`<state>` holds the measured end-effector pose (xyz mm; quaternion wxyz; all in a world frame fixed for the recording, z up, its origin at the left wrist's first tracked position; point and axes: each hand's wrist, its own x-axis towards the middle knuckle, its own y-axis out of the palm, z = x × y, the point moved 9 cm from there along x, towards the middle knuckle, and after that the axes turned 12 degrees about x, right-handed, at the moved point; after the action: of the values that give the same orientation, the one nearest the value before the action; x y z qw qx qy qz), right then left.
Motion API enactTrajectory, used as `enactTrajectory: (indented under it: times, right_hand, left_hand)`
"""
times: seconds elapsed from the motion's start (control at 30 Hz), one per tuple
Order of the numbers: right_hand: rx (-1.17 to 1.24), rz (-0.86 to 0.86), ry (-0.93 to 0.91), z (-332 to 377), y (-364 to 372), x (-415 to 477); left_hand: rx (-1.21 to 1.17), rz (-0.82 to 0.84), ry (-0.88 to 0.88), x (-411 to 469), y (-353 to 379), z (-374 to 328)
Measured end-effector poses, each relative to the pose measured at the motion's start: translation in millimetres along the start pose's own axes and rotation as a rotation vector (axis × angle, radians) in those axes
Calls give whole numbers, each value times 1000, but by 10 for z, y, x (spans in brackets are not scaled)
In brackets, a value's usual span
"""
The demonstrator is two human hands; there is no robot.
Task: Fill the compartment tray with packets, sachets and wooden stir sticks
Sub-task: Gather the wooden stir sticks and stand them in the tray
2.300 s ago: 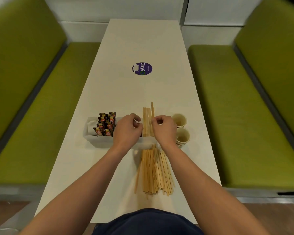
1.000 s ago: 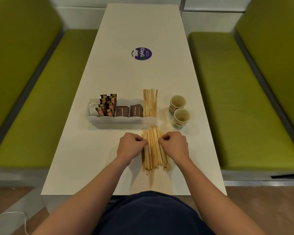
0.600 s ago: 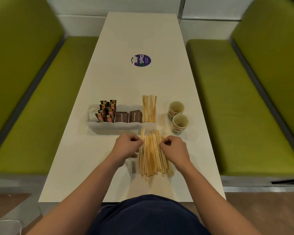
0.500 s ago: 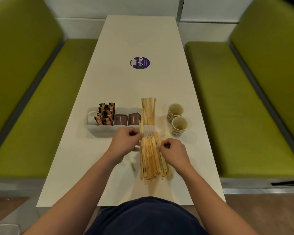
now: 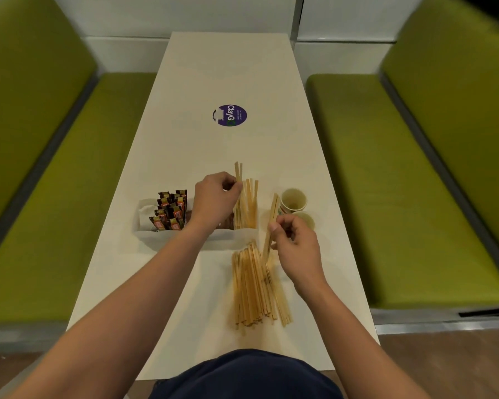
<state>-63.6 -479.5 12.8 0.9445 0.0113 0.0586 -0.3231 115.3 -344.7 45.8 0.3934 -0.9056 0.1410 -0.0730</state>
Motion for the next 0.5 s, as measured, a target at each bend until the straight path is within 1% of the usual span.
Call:
enactTrajectory:
  times: [0.13, 0.23, 0.33, 0.5]
  right_hand:
    - [37, -62, -105, 245, 100, 226]
    - [37, -124, -144, 329, 183, 452]
    - [16, -147, -141, 313, 279, 642]
    - [-69, -139, -81, 133, 420, 745]
  left_hand:
    - [118, 29, -42, -34, 219, 198]
    - [154, 30, -53, -62, 291, 277]
    - [149, 5, -34, -84, 294, 241]
    - [137, -32, 17, -105, 290, 229]
